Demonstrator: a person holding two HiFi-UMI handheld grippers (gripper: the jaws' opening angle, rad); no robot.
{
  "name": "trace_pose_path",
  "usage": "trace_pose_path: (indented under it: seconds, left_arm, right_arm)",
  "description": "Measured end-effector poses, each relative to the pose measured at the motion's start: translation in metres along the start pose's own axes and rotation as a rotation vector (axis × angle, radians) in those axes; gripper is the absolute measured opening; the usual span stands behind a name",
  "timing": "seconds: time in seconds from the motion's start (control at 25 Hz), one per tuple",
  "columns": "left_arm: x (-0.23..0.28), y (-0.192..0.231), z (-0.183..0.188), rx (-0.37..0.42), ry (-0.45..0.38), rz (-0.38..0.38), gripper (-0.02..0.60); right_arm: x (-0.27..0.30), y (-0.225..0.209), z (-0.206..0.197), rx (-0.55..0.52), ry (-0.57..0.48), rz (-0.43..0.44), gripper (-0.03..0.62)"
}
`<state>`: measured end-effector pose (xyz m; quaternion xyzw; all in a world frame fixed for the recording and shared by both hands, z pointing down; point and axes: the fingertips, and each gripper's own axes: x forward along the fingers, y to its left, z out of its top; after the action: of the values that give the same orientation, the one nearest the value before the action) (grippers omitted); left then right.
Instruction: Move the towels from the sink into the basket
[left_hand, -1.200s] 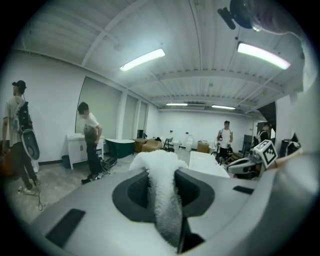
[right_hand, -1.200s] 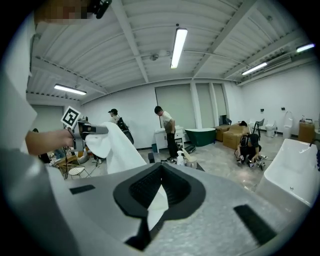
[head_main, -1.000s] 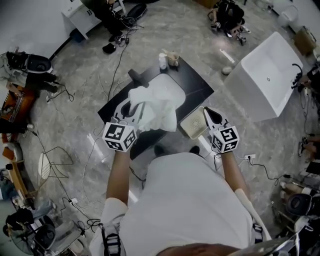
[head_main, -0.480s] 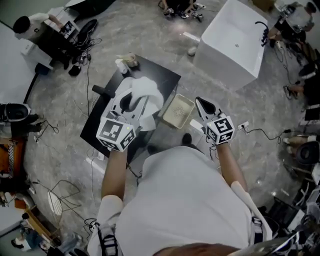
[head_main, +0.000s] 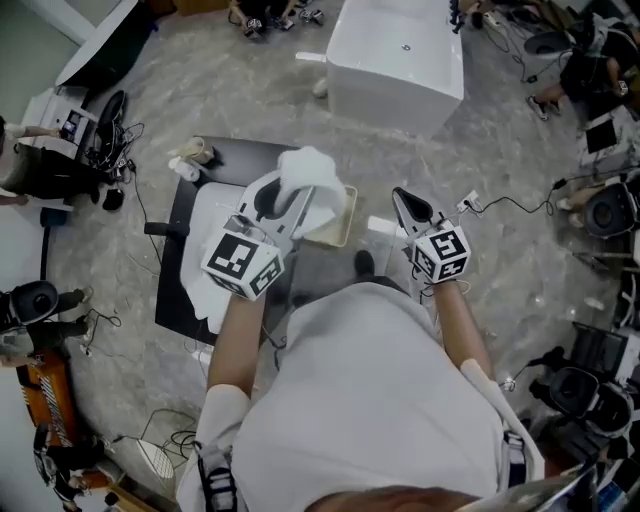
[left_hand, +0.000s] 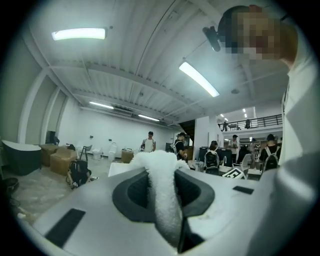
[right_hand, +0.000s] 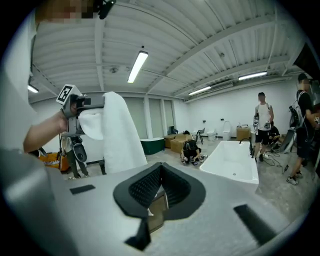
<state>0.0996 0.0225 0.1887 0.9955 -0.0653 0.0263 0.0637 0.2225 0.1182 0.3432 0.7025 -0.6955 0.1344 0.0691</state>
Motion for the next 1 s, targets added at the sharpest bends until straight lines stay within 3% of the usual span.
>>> trace_pose_path:
  seconds: [0.24,0.48,0.76,1.0]
  left_arm:
    - [0.026,0.003,-0.023,-0.009,0.044,0.014,0.071]
    - [0.055,0.017,-0.076,-0.061,0.134,0.060,0.071]
    - [0.093,0.025,-0.161,-0.109,0.257,0.070,0.071]
    - [0.120,0.041,-0.264,-0.144,0.341,0.096,0.071]
  right_arm:
    - [-0.004,-0.023,-0.011,0.020,0.016,-0.010,0.000]
    - [0.018,-0.044,-0.033,0.028,0.078,0.042,0.000]
    - [0.047,-0.075,-0.083,0.042,0.194,0.086,0.000]
    - [0.079,-0.091,-0.146,0.071,0.298,0.134,0.000]
